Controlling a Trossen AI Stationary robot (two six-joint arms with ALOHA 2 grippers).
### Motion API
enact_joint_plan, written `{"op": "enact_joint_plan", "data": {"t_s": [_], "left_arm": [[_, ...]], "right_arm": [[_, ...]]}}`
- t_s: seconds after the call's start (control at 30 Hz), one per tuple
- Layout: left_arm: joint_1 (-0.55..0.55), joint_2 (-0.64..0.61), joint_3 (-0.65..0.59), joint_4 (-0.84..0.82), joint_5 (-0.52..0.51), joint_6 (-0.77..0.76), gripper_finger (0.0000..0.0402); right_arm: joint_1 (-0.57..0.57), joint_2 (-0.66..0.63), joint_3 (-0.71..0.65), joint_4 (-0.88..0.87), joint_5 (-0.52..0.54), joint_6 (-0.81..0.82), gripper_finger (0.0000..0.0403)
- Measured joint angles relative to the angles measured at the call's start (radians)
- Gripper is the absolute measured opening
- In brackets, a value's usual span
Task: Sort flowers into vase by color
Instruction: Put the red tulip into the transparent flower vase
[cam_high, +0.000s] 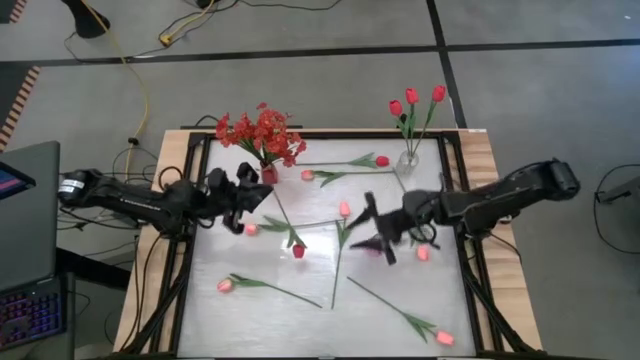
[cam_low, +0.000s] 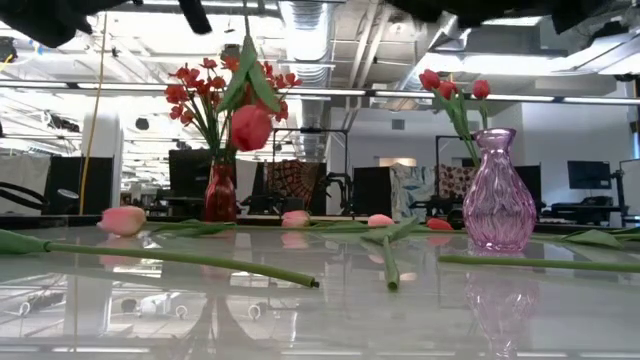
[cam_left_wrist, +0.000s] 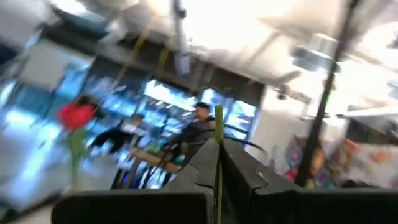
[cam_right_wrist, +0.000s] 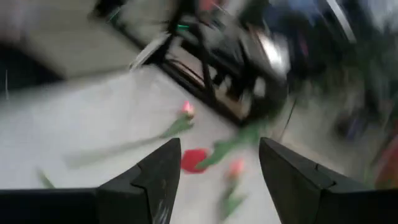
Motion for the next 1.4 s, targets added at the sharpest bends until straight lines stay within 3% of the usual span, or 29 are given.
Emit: {"op": "enact_joint_plan", "data": {"t_s": [0.07,0.17,0.33,0.47,0.63,0.97,1.4], "left_arm": [[0.000,0.021,-0.001,0.005,-0.037,-0.063,0.0000],[-0.002,0.049,-0.001,0.016,-0.049,-0.147,0.0000],[-0.001,0.101,0.000,0.042,-0.091,-0.271,0.0000],[-0.001,0.139,0.000,0.041,-0.120,-0.323,0.0000],[-0.001,0.155,0.000,0.062,-0.119,-0.328,0.0000],[0.016,0.154,0.000,0.064,-0.111,-0.319,0.0000],[0.039,0.153,0.000,0.056,-0.101,-0.399,0.0000]], "right_arm": [[0.036,0.054,-0.001,0.065,0.009,-0.303,0.0244],[0.081,0.147,0.012,0.216,0.153,-0.664,0.0244],[0.098,0.302,0.130,0.269,0.437,-1.154,0.0244],[0.089,0.420,0.221,0.263,0.522,-1.412,0.0244],[0.070,0.518,0.309,0.266,0.522,-1.514,0.0244],[0.056,0.598,0.393,0.268,0.522,-1.520,0.0233],[0.050,0.598,0.393,0.245,0.522,-1.521,0.0101]]}}
